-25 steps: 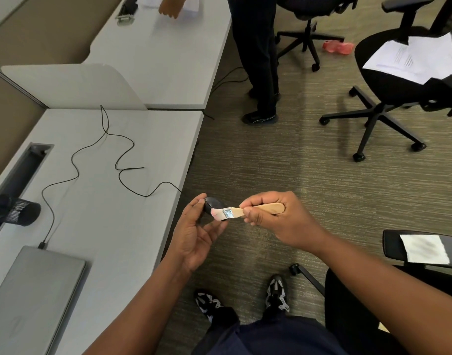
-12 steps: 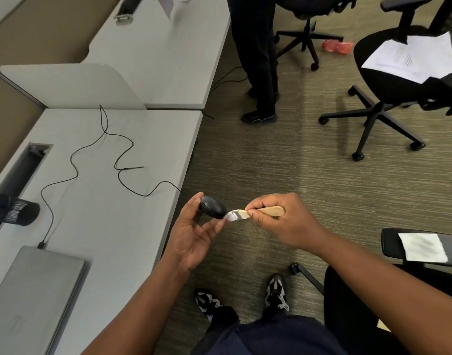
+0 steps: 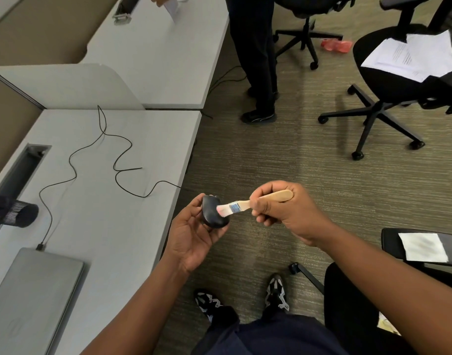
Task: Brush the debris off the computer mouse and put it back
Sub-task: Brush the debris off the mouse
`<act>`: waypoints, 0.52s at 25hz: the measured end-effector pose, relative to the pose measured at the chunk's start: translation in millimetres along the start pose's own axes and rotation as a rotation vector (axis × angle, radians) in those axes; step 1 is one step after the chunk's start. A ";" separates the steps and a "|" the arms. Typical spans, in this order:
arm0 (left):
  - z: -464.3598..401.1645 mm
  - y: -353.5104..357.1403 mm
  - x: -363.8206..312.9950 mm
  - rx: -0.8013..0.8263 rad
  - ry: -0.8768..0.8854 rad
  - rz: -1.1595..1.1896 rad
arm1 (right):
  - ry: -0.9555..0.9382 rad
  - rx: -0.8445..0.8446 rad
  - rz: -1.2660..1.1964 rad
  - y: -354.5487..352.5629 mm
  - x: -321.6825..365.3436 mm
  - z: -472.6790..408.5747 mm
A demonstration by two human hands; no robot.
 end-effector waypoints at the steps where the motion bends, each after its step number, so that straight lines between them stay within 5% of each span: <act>1: 0.1 1.2 0.2 -0.003 -0.002 0.002 | 0.012 0.040 0.015 3.1 -1.1 -0.5; 13: -1.0 2.7 5.9 -0.094 0.028 0.002 | 0.065 0.069 0.097 13.7 -11.1 -6.2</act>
Point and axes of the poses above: each hand's wrist, its own z-axis away from the middle knuckle, its own y-axis out of the palm, x = y × z, the point moved 6 cm from there along -z, towards the middle knuckle, and after that the axes turned 8 degrees about x, right-handed, at the moved point
